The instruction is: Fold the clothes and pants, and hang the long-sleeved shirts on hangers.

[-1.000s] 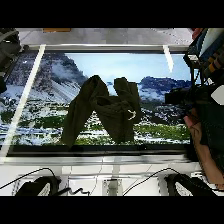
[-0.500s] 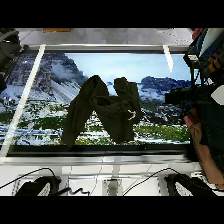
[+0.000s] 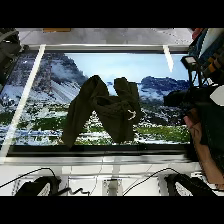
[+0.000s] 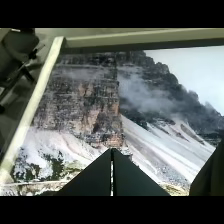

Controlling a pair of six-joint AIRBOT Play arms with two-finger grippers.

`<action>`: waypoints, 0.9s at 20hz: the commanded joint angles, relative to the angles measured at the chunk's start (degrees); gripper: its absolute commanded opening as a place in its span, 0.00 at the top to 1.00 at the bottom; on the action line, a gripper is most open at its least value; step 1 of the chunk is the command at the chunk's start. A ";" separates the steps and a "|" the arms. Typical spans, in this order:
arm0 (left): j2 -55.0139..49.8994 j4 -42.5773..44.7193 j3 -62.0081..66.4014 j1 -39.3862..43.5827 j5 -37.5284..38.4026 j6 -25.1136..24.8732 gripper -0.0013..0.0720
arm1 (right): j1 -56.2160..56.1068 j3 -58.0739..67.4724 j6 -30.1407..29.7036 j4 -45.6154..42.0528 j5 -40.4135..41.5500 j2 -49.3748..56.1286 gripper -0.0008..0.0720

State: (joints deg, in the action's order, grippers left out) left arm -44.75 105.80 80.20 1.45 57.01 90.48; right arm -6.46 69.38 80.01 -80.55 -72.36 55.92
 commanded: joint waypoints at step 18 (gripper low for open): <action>-0.04 -15.06 -42.23 -0.13 6.19 2.12 0.33 | -0.15 -32.89 -14.75 28.22 20.68 3.69 0.14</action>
State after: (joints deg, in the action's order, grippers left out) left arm -44.75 93.06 42.19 1.32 64.05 92.99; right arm -6.57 37.17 65.58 -53.56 -56.62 57.71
